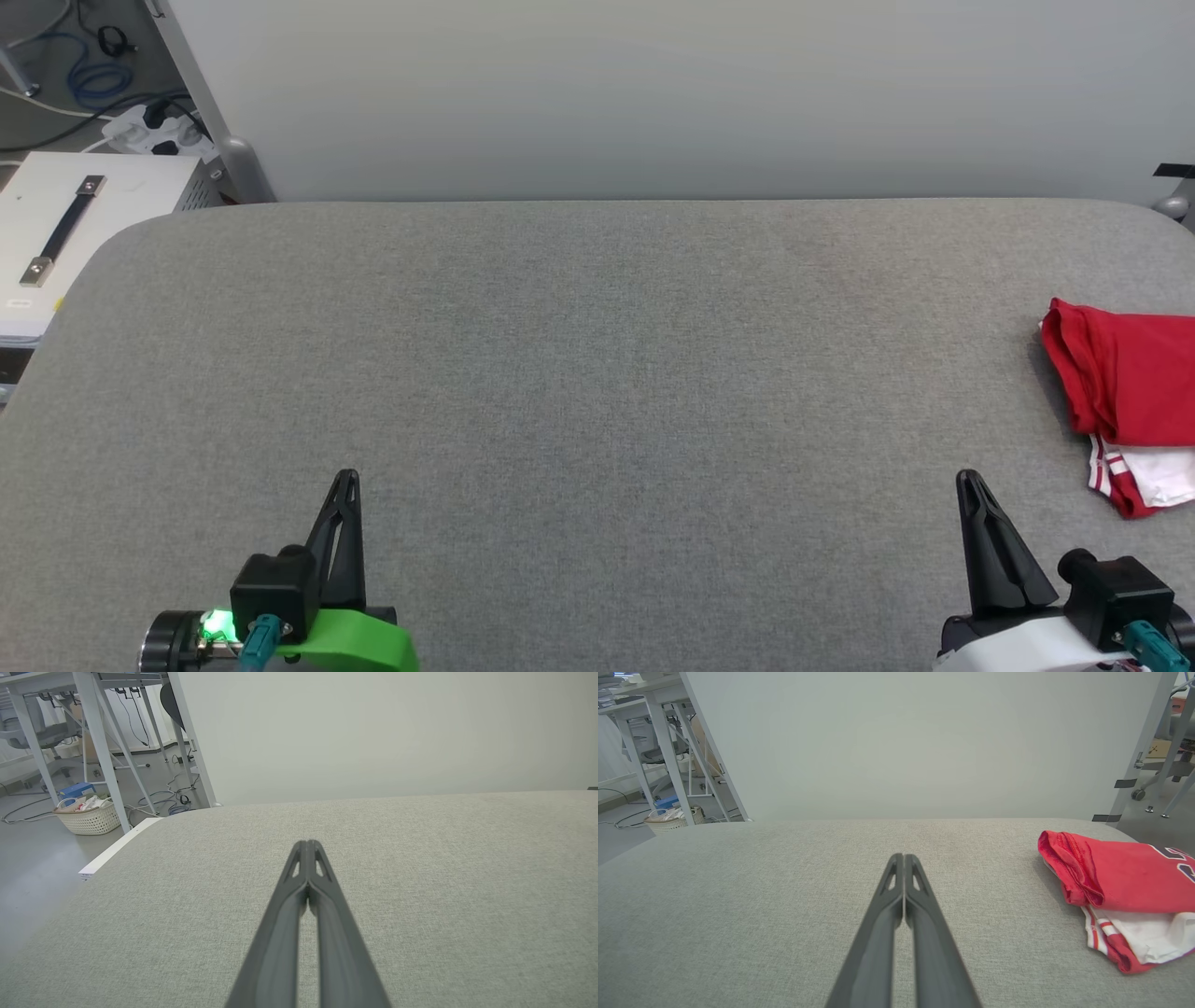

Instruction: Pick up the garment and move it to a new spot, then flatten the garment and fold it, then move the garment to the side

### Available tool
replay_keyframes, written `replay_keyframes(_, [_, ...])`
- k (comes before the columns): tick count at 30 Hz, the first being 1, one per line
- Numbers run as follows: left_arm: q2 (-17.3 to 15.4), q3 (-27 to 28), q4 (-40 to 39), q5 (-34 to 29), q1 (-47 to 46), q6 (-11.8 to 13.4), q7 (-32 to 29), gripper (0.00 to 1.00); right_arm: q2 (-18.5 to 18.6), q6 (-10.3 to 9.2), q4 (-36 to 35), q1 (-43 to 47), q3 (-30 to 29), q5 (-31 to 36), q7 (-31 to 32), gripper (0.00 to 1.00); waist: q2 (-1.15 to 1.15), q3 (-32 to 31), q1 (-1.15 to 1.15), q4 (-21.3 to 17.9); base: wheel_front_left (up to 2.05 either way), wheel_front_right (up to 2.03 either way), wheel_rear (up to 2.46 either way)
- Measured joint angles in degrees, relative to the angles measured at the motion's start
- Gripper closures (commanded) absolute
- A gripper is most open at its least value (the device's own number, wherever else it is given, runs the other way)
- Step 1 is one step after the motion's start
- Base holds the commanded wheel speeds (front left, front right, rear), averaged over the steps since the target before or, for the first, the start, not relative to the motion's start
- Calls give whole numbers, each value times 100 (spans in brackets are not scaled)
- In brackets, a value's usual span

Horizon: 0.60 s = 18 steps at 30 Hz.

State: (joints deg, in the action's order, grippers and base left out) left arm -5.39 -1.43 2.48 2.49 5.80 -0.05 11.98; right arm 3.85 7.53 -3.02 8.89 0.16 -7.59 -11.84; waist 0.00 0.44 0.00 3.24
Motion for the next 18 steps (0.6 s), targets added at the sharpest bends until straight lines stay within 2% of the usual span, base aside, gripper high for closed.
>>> replay_keyframes(18, [29,18,-51,-18,-66,0,-203,100,-4,0,53,-138,-3,149,210,100,0,-8,0,-57,0,0,0])
